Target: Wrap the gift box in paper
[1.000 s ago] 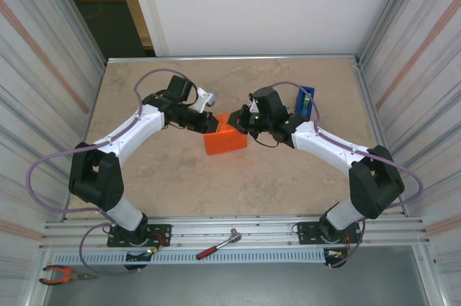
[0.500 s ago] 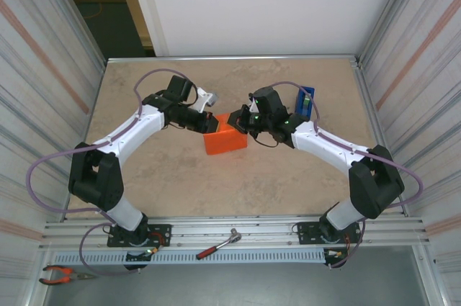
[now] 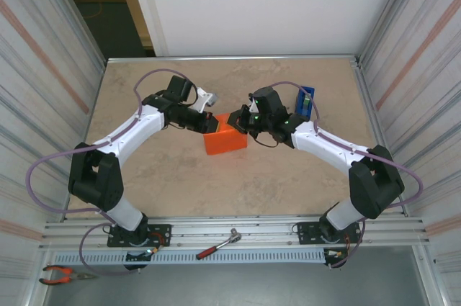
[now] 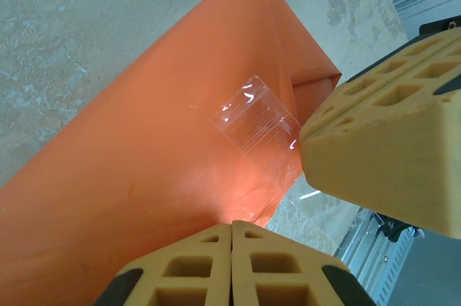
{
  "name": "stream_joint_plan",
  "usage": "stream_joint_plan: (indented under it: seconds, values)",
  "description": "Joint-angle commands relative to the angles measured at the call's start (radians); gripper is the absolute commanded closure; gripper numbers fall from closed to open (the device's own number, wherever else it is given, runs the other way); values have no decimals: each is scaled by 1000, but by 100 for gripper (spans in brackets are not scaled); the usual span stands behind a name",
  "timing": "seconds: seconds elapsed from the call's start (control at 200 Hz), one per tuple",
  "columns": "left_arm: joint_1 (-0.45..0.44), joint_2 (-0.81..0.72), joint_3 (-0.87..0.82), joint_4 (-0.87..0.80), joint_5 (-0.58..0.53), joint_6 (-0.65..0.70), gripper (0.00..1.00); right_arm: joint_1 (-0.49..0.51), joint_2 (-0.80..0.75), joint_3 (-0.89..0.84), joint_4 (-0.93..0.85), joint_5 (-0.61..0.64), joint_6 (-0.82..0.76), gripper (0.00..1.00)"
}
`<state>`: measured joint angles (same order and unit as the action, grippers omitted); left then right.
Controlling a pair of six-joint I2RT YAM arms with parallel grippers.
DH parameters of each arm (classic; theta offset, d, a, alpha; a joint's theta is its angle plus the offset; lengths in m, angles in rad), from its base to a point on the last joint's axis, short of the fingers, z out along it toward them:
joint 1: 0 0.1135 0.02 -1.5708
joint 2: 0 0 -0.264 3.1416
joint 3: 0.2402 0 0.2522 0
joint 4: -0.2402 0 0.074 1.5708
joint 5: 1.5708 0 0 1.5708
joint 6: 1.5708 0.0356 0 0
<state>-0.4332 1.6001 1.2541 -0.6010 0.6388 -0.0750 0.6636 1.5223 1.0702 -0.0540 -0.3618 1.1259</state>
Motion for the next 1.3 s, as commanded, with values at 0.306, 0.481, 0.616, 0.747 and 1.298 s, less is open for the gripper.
stream_joint_plan:
  seconds: [0.306,0.481,0.616,0.747,1.298]
  values:
    - [-7,40,-61,-89,-45,17,91,12,39,22,-28,26,-2,100]
    - [-4,38,-64,-85,-42,17,91,13,69,55,-181,83,-84,100]
    - [-2,36,-71,-79,-38,16,92,23,83,82,-296,146,-150,100]
    - [-2,35,-73,-75,-31,15,92,41,96,107,-359,181,-190,100]
    - [40,-30,28,-24,108,-137,91,127,155,159,-502,316,-256,100]
